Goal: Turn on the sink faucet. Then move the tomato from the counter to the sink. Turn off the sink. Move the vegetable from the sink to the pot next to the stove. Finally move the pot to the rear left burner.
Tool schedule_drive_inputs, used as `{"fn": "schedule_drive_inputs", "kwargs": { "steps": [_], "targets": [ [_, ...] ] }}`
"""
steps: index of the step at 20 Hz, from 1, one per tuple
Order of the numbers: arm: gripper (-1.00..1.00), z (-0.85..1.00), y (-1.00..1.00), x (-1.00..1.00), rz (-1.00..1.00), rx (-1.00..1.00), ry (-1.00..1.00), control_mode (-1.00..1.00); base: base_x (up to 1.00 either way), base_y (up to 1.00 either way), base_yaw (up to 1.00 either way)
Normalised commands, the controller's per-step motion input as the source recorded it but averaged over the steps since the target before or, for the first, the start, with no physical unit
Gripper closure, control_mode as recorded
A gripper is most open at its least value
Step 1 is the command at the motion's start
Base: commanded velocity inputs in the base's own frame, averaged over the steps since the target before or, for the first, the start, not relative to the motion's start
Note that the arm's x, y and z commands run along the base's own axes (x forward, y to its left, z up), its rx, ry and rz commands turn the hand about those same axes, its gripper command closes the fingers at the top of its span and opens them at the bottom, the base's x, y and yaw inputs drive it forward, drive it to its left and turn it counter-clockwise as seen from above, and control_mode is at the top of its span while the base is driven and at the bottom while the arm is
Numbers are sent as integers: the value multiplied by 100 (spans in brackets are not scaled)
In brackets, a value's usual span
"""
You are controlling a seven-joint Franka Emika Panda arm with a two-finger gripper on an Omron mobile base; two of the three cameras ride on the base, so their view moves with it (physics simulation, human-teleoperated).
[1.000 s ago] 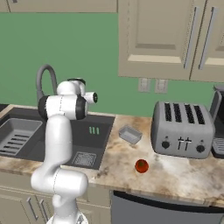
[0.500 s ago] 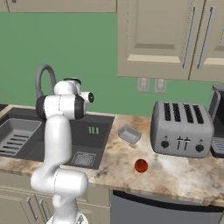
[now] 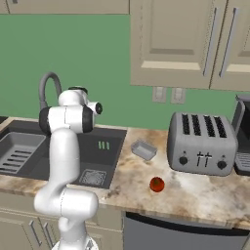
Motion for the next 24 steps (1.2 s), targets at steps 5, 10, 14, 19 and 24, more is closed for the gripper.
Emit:
{"fn": "schedule_drive_inputs", "kwargs": {
  "steps": [5,10,14,19,24],
  "targets": [
    [100,-1,10,6,0,0,0,-100,0,0,0],
    [100,-2,6,15,-2,0,0,-100,0,0,0],
    [100,-1,2,9,-7,0,-2,-100,0,0,0],
    [100,0,0,0,-12,0,-5,-100,0,0,0],
    [100,-1,-2,0,-18,1,-5,-100,0,0,0]
  ]
}}
